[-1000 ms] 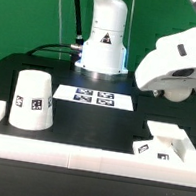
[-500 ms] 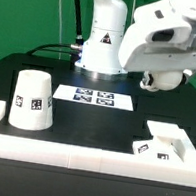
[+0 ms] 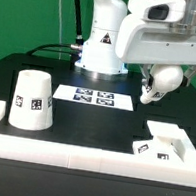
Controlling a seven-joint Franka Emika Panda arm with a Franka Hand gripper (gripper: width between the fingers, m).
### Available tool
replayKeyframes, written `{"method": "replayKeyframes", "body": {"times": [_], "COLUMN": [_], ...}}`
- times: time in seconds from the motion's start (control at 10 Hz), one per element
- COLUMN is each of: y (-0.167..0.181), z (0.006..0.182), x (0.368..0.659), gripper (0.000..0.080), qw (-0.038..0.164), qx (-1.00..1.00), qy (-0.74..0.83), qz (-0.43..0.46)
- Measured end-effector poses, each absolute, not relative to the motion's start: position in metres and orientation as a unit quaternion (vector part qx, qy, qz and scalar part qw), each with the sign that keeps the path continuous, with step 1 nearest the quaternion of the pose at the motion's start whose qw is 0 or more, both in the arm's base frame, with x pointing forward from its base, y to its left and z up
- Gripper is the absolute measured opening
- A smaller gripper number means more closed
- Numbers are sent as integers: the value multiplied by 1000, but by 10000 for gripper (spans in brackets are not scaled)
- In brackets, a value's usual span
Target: Assemble lamp
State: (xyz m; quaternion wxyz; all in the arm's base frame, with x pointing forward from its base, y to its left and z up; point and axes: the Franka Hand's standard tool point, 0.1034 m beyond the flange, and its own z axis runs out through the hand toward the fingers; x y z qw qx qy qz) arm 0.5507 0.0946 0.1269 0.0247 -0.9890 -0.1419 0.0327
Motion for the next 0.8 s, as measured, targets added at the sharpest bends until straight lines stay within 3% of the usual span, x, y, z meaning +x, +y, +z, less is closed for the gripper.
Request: {"method": "replayKeyframes", "body": {"times": [0.4,0.7,0.8], "y": [87,84,93], "z": [153,146,135], "x": [584,585,568], "gripper": [579,579,579], "qw": [30,22,25], "qx": [-988,-973,-964], "qy": [-129,-119,-110], "qz": [-78,-197,-240]}}
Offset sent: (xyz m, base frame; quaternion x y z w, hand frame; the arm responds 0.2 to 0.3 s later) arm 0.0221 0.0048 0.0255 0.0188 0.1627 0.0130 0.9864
